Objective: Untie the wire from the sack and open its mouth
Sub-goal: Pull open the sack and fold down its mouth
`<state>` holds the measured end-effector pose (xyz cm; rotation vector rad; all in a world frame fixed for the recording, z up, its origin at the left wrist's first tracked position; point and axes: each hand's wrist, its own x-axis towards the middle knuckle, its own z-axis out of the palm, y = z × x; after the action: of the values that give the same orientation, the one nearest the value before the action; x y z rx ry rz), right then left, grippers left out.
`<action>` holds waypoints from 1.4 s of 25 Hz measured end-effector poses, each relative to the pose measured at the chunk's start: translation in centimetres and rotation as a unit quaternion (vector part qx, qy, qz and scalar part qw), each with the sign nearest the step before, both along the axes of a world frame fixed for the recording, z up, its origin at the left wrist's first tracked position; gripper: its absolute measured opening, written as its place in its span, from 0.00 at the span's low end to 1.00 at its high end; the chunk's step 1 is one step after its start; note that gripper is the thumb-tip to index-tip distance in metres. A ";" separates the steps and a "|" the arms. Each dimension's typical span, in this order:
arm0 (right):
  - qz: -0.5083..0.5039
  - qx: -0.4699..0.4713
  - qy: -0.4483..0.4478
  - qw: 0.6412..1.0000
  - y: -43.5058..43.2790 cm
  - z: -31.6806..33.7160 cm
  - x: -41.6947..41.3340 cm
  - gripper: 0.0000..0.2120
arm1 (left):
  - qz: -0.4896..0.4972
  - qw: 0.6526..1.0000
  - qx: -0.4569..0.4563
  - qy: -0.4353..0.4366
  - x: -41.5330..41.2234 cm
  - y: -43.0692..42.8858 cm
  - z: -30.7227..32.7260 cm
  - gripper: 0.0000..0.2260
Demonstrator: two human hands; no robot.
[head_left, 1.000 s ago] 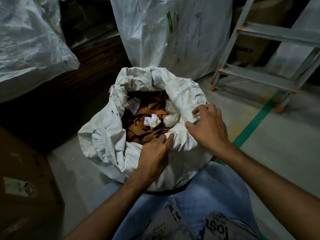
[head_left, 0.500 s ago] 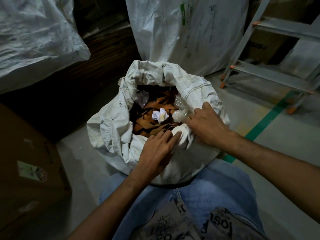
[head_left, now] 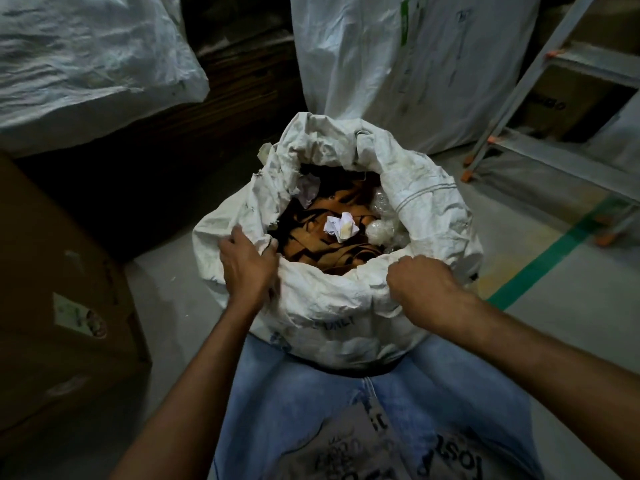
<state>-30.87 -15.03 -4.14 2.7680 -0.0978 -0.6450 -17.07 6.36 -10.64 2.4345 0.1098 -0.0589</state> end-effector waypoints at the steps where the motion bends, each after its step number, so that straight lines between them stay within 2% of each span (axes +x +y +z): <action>1: 0.007 -0.009 0.042 0.999 0.6 0.5 0.7 0.16 | 0.019 0.999 -0.035 -0.011 0.3 0.1 -0.1 0.24; 3: 0.023 -0.040 0.072 0.996 1.3 1.7 2.5 0.15 | 0.098 0.982 -0.161 0.007 1.5 0.6 -0.7 0.16; 4: 0.027 -0.058 0.066 0.996 1.5 2.4 3.6 0.15 | 0.156 0.948 -0.274 0.049 2.4 1.1 -0.8 0.16; 6: 0.017 -0.078 0.047 0.996 2.1 3.7 6.1 0.15 | 0.196 0.820 -0.511 0.167 4.0 2.5 -0.6 0.18; 7: 0.008 -0.077 0.029 0.997 2.4 4.1 7.5 0.15 | 0.183 0.757 -0.588 0.217 4.4 3.3 -0.2 0.18; 8: 0.006 -0.068 0.000 0.998 2.9 4.5 9.2 0.15 | 0.165 0.716 -0.628 0.256 4.8 3.9 0.3 0.17; 9: 0.015 -0.048 -0.045 0.998 3.5 4.7 10.8 0.15 | 0.140 0.691 -0.652 0.280 5.2 4.3 0.8 0.17; 11: 0.069 0.032 -0.156 0.985 4.7 4.2 14.4 0.22 | 0.101 0.660 -0.683 0.295 6.2 4.5 1.3 0.17; 12: 0.125 0.074 -0.194 0.970 5.3 3.5 16.4 0.31 | 0.092 0.656 -0.689 0.294 6.5 4.6 1.6 0.17; 14: 0.256 0.071 -0.210 0.941 6.7 1.9 20.6 0.44 | 0.075 0.648 -0.702 0.285 7.2 5.1 1.8 0.17; 15: 0.294 0.053 -0.204 0.932 7.4 0.8 22.6 0.45 | 0.067 0.650 -0.700 0.289 7.2 5.4 1.6 0.18; 17: 0.310 0.061 -0.182 0.931 8.4 -1.0 25.7 0.35 | 0.074 0.639 -0.695 0.321 7.2 6.3 1.3 0.19; 18: 0.310 0.087 -0.163 0.933 8.7 -1.5 27.0 0.27 | 0.084 0.678 -0.654 0.325 7.4 6.6 1.1 0.18; 19: 0.301 0.117 -0.143 0.936 9.1 -1.2 28.0 0.18 | 0.087 0.755 -0.573 0.306 7.8 6.9 1.0 0.19; 21: 0.239 0.169 -0.095 0.951 9.4 0.1 30.3 0.08 | 0.099 0.936 -0.281 0.187 8.4 6.7 1.4 0.26; 22: 0.204 0.188 -0.056 0.959 9.6 1.0 31.7 0.08 | 0.070 0.981 -0.152 0.101 8.6 6.3 2.2 0.31; 23: 0.171 0.209 0.000 0.963 10.0 2.0 33.3 0.08 | 0.003 0.998 -0.049 0.041 8.8 5.6 3.2 0.36; 25: 0.117 0.236 0.125 0.957 10.1 2.7 36.1 0.07 | -0.087 0.991 0.096 -0.012 9.6 3.7 4.4 0.40; 26: 0.100 0.259 0.155 0.948 9.9 2.8 37.3 0.09 | -0.095 0.985 0.146 -0.014 10.5 3.1 4.6 0.37; 27: 0.094 0.296 0.145 0.940 9.4 2.7 38.1 0.13 | -0.092 0.982 0.166 -0.013 11.7 3.0 4.3 0.30; 28: 0.100 0.326 0.091 0.936 8.7 2.4 38.6 0.20 | -0.084 0.985 0.150 -0.010 13.2 3.2 3.5 0.24; 29: 0.120 0.342 0.014 0.932 7.8 1.6 38.5 0.29 | -0.072 0.994 0.084 0.001 14.6 3.8 2.7 0.18; 30: 0.145 0.338 -0.066 0.928 6.8 0.4 37.7 0.38 | -0.050 0.998 -0.023 0.023 15.9 4.7 1.9 0.14; 31: 0.164 0.328 -0.125 0.922 5.7 -0.9 36.6 0.46 | -0.013 0.989 -0.141 0.049 16.8 5.7 1.2 0.12; 33: 0.225 0.272 -0.161 0.922 3.5 -3.1 34.1 0.55 | 0.057 0.928 -0.341 0.139 17.1 7.4 0.5 0.08; 34: 0.266 0.219 -0.169 0.923 2.7 -4.3 33.5 0.54 | 0.061 0.882 -0.424 0.198 16.8 8.0 0.3 0.06; 35: 0.299 0.181 -0.191 0.917 2.0 -5.2 33.7 0.47 | 0.048 0.834 -0.488 0.254 16.5 8.6 0.4 0.07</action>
<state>2.85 -12.98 -9.31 2.9815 0.8335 0.0522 -0.61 14.95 -10.29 1.3302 0.3435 -0.5742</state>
